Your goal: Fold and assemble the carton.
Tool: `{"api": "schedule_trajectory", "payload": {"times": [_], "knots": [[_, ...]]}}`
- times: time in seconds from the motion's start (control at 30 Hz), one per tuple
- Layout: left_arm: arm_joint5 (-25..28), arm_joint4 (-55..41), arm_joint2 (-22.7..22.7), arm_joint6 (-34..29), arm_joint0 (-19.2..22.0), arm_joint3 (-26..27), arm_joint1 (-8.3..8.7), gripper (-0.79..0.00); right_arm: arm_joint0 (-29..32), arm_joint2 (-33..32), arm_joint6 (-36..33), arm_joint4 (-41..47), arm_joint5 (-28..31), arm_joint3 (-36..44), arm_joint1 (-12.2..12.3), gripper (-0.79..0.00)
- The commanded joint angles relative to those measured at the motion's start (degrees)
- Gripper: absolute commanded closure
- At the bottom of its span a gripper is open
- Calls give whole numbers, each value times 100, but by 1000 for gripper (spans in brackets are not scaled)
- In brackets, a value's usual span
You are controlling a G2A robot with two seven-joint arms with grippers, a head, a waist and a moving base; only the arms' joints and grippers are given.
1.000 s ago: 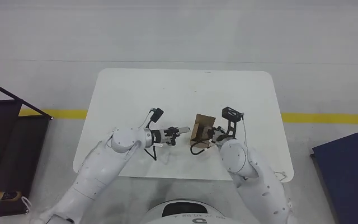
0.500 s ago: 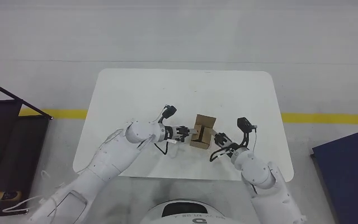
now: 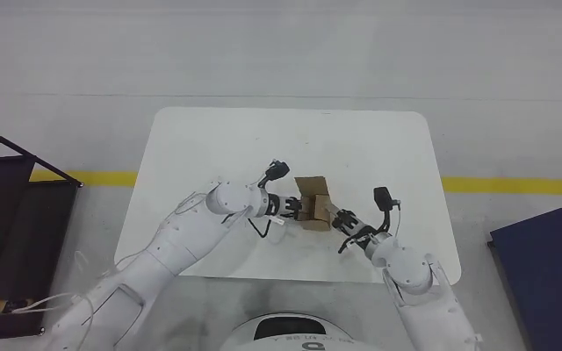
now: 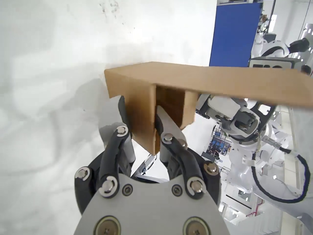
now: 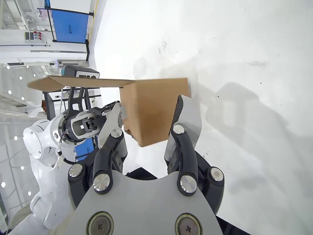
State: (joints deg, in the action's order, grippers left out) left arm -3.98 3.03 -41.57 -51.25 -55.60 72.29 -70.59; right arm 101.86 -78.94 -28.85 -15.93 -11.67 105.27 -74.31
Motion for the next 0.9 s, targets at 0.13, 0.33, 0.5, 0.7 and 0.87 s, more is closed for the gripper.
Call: {"api": "schedule_trajectory", "payload": {"times": [0.13,0.33,0.5,0.7,0.87], "knots": [[-169,260,33,-328,118,134,10,0,-38,31,-91,88,275,-56,25,-683],[-359,480,31,-544,153,246,34,0,-41,54,-40,120,350,-43,45,-674],[-351,575,-40,-504,116,363,59,0,-39,82,-14,98,347,-26,63,-659],[-269,518,-319,-302,-80,510,137,-785,-72,86,-27,24,357,-24,91,-576],[-179,85,-883,-159,-455,784,275,-785,-52,-29,-28,-1,444,14,126,-597]]}}
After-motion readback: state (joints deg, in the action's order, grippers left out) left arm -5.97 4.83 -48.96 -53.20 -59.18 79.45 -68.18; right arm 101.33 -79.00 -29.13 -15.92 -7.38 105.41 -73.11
